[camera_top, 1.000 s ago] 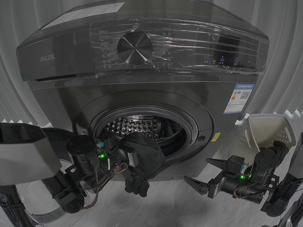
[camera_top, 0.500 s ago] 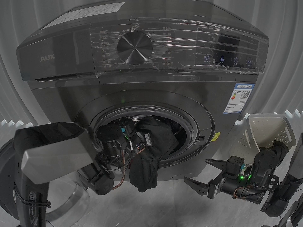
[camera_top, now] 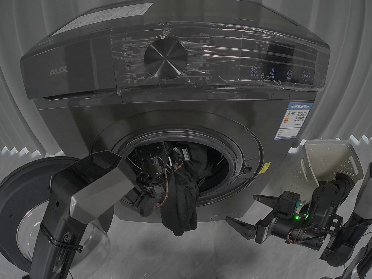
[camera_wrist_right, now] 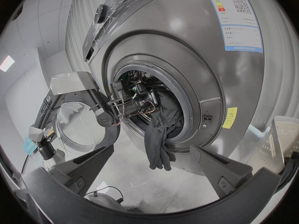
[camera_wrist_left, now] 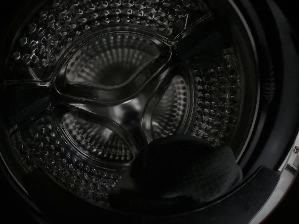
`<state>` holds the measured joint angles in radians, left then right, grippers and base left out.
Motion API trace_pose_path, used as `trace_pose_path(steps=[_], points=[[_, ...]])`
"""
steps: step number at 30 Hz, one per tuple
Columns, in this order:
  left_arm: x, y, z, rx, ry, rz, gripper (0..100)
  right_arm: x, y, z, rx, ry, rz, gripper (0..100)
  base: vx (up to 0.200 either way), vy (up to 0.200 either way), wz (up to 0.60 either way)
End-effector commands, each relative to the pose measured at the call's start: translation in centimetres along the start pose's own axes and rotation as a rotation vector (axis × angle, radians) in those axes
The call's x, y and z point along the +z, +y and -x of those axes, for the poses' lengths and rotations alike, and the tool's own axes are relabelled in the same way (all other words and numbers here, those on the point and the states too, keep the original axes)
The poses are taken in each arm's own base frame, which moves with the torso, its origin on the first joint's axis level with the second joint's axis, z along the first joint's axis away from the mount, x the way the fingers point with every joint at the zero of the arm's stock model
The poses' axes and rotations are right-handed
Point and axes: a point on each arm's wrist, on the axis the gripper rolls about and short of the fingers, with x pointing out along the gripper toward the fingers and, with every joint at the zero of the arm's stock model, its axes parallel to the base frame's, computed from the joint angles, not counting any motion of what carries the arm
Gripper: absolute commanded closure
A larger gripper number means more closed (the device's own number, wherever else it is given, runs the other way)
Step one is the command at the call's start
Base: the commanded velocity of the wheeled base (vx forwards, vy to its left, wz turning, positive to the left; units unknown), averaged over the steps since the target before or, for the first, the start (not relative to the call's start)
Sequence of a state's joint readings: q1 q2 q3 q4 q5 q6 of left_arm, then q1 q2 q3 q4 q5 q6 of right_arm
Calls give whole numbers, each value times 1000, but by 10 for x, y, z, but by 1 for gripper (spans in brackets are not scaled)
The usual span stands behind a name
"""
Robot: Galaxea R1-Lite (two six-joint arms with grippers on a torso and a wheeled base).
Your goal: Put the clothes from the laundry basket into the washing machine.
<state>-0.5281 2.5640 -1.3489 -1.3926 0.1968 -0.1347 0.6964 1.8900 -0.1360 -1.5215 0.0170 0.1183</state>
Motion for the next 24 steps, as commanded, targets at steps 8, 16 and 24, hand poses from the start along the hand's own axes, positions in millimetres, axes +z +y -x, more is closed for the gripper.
trace_pose_path(steps=[8, 16, 24], points=[[-21, 14, -37, 60, -42, 0, 100, -2, 1, -1, 4, 7, 1, 0, 0, 0, 0], [-14, 16, -39, 66, -53, 0, 0, -1, 1, -1, 5, 4, 1, 0, 0, 0, 0], [3, 5, -23, 56, 35, -12, 0, -1, 1, -1, 4, 6, 1, 0, 0, 0, 0]])
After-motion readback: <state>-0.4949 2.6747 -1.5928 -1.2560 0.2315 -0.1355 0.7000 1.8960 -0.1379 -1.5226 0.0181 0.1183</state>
